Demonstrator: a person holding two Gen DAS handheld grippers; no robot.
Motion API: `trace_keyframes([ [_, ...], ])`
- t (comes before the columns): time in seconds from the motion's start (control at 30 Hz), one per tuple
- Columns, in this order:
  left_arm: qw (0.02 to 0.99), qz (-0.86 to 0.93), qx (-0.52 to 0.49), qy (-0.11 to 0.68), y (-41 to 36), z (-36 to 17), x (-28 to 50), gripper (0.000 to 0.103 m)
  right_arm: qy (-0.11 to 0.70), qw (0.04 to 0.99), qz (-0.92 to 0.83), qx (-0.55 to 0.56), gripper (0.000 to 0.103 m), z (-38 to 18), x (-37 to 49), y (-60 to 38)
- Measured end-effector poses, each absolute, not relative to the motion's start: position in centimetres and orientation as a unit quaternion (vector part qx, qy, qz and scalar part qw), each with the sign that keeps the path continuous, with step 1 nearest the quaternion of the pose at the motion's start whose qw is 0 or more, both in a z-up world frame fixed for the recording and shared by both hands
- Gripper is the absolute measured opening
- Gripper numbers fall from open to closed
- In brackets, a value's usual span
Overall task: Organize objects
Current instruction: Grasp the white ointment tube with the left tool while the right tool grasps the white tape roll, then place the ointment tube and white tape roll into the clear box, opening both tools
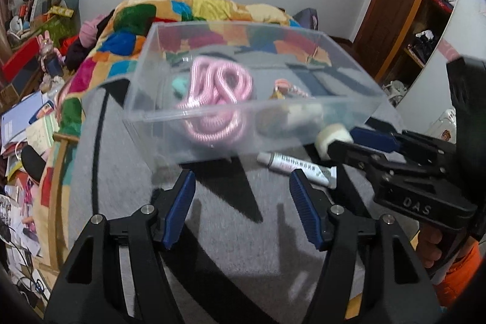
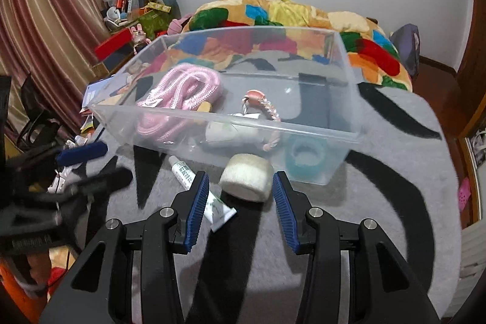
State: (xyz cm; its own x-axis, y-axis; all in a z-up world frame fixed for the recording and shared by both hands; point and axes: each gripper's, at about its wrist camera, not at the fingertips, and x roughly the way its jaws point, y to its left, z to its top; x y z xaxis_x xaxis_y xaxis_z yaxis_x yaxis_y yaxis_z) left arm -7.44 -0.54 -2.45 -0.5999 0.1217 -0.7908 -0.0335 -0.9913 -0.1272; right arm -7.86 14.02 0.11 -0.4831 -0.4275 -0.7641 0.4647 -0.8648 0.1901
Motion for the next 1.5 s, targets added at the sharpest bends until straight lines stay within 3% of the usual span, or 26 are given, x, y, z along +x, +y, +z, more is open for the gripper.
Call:
trace_keyframes([
  [0.1, 0.047, 0.887, -0.456, -0.052, 0.0, -3.3, -7.7, 0.064, 0.027, 0.255, -0.864, 0.433, 0.040, -0.2, -8.0, 13.8],
  [0.17, 0.055, 0.883, -0.463, -0.054, 0.6, -3.7, -8.0, 0.062, 0.032, 0.256, -0.867, 0.427, 0.032, -0.2, -7.8, 14.0],
  [0.6, 0.044, 0.864, -0.492, -0.097, 3.9, -5.2, -10.9, 0.059, 0.035, 0.245, -0.882, 0.401, 0.030, 0.8, -5.5, 19.1],
  [0.93, 0.020, 0.870, -0.486, -0.085, 4.0, -5.2, -10.0, 0.015, 0.017, 0.246, -0.881, 0.404, 0.030, 0.7, -5.0, 20.1],
  [1.2, 0.046, 0.879, -0.471, -0.067, 4.2, -4.0, -7.6, 0.015, 0.015, 0.259, -0.886, 0.384, 0.030, 2.2, -4.4, 19.2],
  [1.5, 0.060, 0.912, -0.403, -0.039, 4.1, 1.2, -6.2, 0.015, 0.013, 0.266, -0.902, 0.341, 0.030, 5.6, -5.1, 17.6],
])
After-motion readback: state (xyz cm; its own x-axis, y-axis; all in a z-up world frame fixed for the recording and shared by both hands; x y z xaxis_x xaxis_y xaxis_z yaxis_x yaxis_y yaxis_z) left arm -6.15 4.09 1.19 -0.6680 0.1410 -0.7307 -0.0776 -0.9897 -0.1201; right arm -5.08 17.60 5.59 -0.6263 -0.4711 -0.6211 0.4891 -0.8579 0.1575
